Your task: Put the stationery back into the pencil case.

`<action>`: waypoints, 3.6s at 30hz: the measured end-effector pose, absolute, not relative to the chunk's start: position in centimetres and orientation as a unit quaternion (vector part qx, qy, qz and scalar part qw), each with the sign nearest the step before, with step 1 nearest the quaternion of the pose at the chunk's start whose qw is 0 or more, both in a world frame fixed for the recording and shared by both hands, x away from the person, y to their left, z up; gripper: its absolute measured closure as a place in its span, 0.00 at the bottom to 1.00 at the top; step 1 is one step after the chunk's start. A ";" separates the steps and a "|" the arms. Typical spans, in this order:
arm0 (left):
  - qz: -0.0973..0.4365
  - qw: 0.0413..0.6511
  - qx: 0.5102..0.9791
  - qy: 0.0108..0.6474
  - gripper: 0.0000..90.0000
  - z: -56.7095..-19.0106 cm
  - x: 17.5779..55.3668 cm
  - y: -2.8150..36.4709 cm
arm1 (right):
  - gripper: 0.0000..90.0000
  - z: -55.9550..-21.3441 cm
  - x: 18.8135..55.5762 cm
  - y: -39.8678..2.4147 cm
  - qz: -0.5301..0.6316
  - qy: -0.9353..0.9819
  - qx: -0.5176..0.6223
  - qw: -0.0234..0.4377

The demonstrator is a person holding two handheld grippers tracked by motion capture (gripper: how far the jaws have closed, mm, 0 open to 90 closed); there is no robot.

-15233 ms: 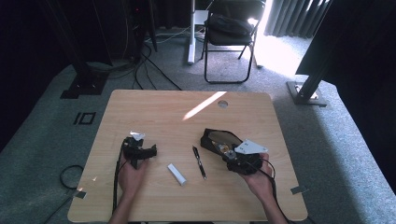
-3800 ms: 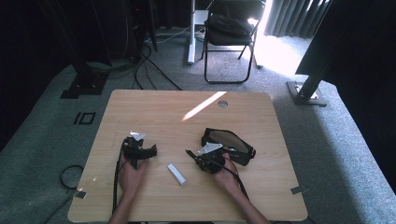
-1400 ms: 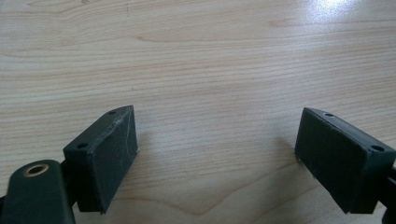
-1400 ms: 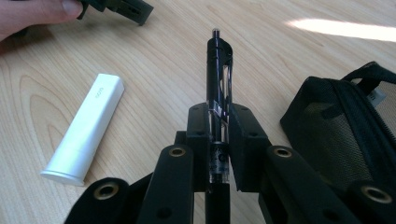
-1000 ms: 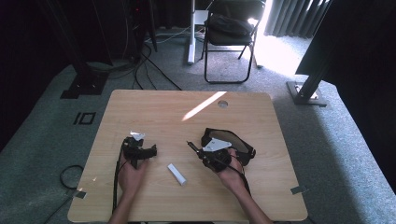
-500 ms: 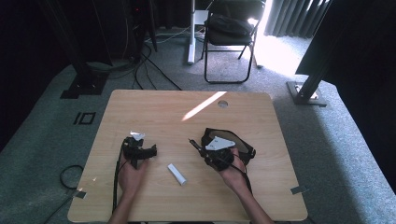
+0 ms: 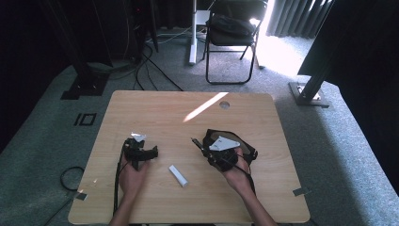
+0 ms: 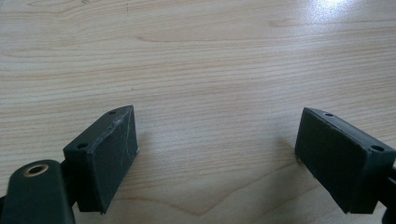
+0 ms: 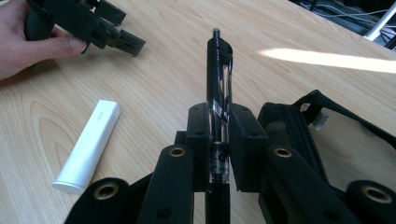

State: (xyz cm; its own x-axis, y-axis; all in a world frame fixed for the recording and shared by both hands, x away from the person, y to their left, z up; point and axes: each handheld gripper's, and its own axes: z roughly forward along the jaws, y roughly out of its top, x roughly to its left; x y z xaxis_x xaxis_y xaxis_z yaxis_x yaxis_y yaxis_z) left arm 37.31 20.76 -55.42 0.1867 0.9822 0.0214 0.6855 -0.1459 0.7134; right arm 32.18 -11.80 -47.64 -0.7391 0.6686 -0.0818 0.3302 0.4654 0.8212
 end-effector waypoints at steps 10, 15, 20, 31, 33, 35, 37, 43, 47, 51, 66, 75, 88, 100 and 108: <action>0.254 0.292 0.713 0.585 0.15 -55.4 37.3 20.8 | 0.88 -47.1 32.2 -12.4 0.426 0.826 0.304 0.208; 0.254 0.292 0.713 0.585 0.15 -55.4 37.3 20.8 | 0.88 -47.1 32.4 -12.6 0.425 0.827 0.304 0.210; 0.254 0.292 0.713 0.585 0.15 -55.4 37.3 20.8 | 0.88 -46.9 32.5 -12.9 0.426 0.824 0.306 0.212; 0.254 0.292 0.713 0.585 0.15 -55.4 37.3 20.8 | 0.88 -46.6 32.8 -13.9 0.429 0.817 0.318 0.218; 0.254 0.292 0.713 0.585 0.15 -55.4 37.3 20.8 | 0.88 -46.5 32.8 -14.1 0.429 0.816 0.319 0.219; 0.254 0.292 0.713 0.585 0.15 -55.4 37.3 20.8 | 0.88 -46.5 32.9 -14.1 0.430 0.815 0.321 0.218; 0.254 0.292 0.713 0.585 0.15 -55.4 37.3 20.8 | 0.88 -46.4 32.9 -14.2 0.430 0.815 0.321 0.219; 0.254 0.292 0.713 0.585 0.15 -55.4 37.3 20.8 | 0.88 -46.3 33.1 -14.4 0.428 0.815 0.321 0.221; 0.254 0.292 0.713 0.585 0.15 -55.4 37.3 20.8 | 0.88 -46.3 33.2 -14.5 0.425 0.816 0.323 0.221; 0.254 0.292 0.713 0.585 0.15 -55.4 37.3 20.8 | 0.88 -46.3 33.4 -14.9 0.421 0.817 0.324 0.224; 0.254 0.292 0.713 0.585 0.15 -55.4 37.3 20.8 | 0.88 -46.2 33.6 -16.0 0.420 0.811 0.336 0.231; 0.254 0.292 0.713 0.585 0.15 -55.4 37.3 20.8 | 0.88 -46.2 34.0 -16.5 0.425 0.806 0.341 0.232; 0.254 0.292 0.713 0.585 0.15 -55.4 37.3 20.8 | 0.88 -46.7 34.9 -17.5 0.421 0.806 0.347 0.231; 0.254 0.292 0.713 0.585 0.15 -55.4 37.3 20.8 | 0.88 -47.1 35.7 -18.2 0.418 0.806 0.348 0.232; 0.254 0.292 0.713 0.585 0.15 -55.4 37.3 20.8 | 0.88 -47.3 36.2 -18.5 0.414 0.812 0.340 0.231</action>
State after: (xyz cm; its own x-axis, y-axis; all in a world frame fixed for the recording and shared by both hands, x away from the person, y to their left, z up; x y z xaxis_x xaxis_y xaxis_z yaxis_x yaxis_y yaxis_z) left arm 37.31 20.76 -55.42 0.1868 0.9822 0.0214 0.6855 -0.1459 0.7133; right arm 36.16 -18.54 -47.28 -0.6618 0.7438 -0.0935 0.3609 0.4255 0.8299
